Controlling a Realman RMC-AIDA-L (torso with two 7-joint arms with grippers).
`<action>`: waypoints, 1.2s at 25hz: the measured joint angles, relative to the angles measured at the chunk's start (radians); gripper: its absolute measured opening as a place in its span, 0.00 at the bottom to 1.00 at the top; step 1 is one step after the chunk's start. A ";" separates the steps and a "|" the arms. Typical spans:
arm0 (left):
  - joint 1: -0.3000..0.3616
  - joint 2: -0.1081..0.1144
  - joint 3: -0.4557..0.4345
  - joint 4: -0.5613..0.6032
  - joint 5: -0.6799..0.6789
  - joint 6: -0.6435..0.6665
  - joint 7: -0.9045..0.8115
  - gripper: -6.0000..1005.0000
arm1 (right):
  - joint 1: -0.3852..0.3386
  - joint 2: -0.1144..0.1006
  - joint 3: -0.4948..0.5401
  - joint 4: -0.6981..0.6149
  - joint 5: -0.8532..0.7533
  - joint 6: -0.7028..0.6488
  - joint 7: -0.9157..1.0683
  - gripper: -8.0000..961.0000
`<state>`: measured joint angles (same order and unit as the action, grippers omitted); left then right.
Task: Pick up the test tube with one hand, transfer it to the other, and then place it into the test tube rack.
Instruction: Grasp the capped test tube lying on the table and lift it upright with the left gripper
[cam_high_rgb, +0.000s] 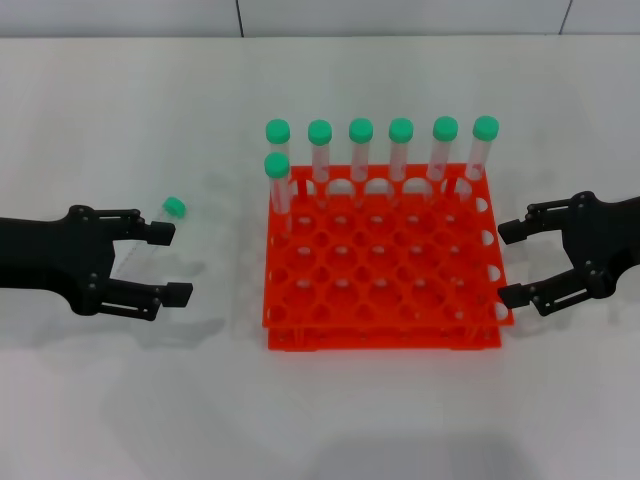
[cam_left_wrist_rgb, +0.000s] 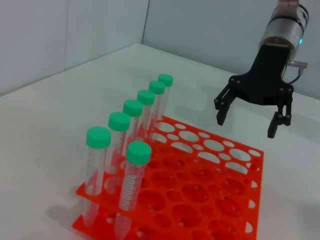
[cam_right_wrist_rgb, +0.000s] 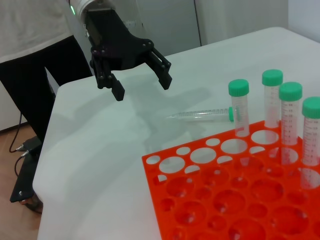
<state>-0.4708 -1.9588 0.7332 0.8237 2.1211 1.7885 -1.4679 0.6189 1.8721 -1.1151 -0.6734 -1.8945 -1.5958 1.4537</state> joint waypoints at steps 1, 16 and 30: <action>0.000 0.000 0.000 0.000 0.000 0.000 0.000 0.86 | 0.000 0.000 0.000 0.000 0.000 0.000 -0.001 0.91; 0.004 -0.009 -0.001 0.001 0.000 -0.007 0.000 0.86 | -0.002 0.005 0.000 -0.010 0.000 -0.003 -0.012 0.90; 0.003 -0.015 0.001 0.009 0.000 0.005 -0.042 0.86 | -0.005 0.005 0.000 -0.011 -0.009 -0.009 -0.013 0.90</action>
<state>-0.4682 -1.9741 0.7342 0.8329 2.1213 1.7932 -1.5101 0.6142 1.8775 -1.1153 -0.6842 -1.9038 -1.6046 1.4402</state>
